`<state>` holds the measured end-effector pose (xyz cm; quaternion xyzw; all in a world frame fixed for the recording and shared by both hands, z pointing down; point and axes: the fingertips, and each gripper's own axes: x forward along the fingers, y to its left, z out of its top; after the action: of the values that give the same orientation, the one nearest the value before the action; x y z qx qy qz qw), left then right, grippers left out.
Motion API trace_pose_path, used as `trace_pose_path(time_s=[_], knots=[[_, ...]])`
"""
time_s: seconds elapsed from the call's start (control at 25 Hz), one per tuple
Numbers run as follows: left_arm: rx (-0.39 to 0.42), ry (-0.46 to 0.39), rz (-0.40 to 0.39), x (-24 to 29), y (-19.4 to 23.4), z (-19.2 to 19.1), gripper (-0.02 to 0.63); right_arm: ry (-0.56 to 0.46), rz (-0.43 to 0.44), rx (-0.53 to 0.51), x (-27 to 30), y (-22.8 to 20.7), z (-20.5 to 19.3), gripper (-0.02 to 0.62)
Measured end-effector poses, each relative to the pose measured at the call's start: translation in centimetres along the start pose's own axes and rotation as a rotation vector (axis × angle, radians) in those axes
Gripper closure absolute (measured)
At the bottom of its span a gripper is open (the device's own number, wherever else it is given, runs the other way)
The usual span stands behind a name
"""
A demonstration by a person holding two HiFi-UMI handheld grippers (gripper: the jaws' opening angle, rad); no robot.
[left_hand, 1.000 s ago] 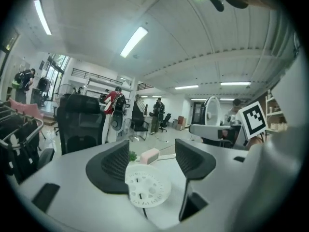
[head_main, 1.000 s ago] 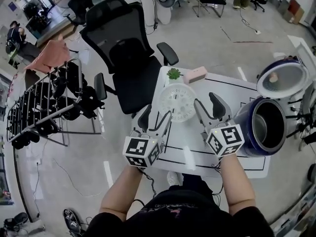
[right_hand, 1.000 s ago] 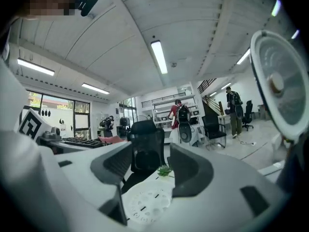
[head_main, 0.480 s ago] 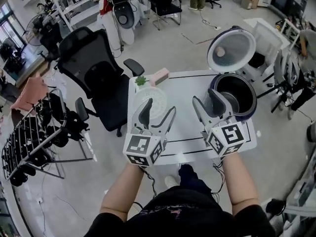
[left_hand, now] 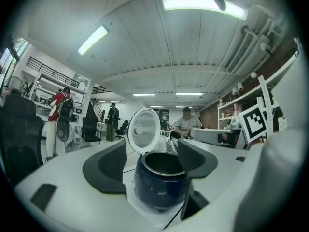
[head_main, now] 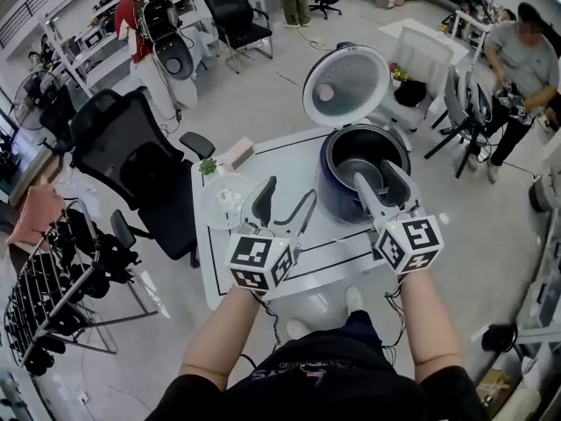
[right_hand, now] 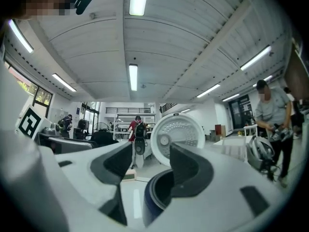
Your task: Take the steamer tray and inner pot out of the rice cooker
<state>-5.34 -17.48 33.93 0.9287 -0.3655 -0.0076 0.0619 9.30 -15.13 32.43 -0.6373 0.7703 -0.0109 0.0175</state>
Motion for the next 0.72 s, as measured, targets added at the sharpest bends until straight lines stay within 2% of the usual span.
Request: trace_pose_path(time_s=[0.16, 0.32, 0.72], knots=[[-0.008, 0.023, -0.03, 3.5, -2.8, -0.6, 0.285, 0.021, -0.061, 0.022, -1.5, -5.2, -0.6, 0.365], [-0.028, 0.052, -0.025, 6.9, -4.6, -1.8, 0.285, 0.052, -0.085, 0.068, -2.0, -9.9, -1.8, 0.365], [-0.073, 0.137, 0.074, 13.4, -5.9, -6.0, 0.285, 0.149, -0.055, 0.163, -0.6, -18.4, -6.5, 0.365]])
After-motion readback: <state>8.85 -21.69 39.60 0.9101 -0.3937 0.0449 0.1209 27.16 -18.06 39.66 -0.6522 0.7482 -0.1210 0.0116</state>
